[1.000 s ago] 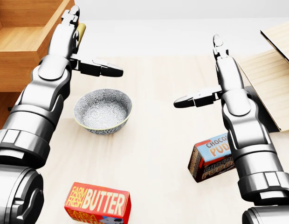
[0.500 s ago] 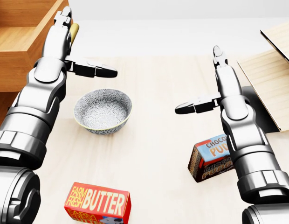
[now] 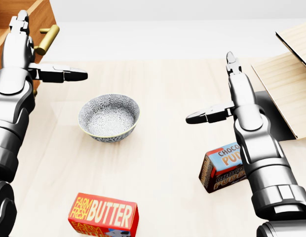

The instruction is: Close the top drawer of the cabinet.

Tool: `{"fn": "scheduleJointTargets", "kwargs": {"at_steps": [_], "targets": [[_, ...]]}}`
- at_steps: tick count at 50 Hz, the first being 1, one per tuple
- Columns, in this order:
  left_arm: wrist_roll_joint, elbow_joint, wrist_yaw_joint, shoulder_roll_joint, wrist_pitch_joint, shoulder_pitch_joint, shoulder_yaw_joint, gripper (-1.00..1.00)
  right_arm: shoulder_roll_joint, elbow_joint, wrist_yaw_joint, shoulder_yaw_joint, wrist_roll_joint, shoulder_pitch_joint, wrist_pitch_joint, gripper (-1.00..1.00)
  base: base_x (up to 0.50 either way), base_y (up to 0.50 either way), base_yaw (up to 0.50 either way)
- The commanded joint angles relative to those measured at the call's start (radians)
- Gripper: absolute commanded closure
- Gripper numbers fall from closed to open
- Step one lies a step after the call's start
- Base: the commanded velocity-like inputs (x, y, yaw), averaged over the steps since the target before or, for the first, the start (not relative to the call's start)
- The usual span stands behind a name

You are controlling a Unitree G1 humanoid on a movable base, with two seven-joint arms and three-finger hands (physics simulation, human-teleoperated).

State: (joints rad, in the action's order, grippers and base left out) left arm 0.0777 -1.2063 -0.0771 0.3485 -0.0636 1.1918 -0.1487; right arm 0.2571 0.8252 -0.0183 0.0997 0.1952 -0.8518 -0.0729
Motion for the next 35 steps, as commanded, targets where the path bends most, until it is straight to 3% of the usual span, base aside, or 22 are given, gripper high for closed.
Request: {"fn": "scheduleJointTargets", "kwargs": {"at_steps": [1,6,15,30,35], "targets": [[-0.036,-0.061,-0.016,0.100,-0.018,-0.115,-0.056,-1.00,-0.001,-0.023,-0.002,0.001,0.003,0.013,-0.013,-1.00,0.00,0.00,0.00],[-0.054,-0.052,-0.009,0.135,-0.024,-0.126,-0.066,-1.00,-0.003,-0.015,-0.003,0.000,0.003,0.009,-0.009,-1.00,0.00,0.00,0.00],[-0.093,-0.053,-0.022,0.172,-0.021,-0.134,-0.084,-1.00,-0.010,0.078,-0.027,-0.005,0.006,-0.020,0.046,-1.00,0.00,0.00,0.00],[-0.117,-0.066,-0.118,0.203,-0.013,-0.110,-0.099,-1.00,-0.012,0.087,-0.031,-0.006,0.005,-0.017,0.058,-1.00,0.00,0.00,0.00],[-0.120,-0.070,-0.155,0.216,-0.012,-0.107,-0.102,-1.00,-0.010,0.057,-0.026,-0.006,0.004,-0.002,0.043,-1.00,0.00,0.00,0.00]]}}
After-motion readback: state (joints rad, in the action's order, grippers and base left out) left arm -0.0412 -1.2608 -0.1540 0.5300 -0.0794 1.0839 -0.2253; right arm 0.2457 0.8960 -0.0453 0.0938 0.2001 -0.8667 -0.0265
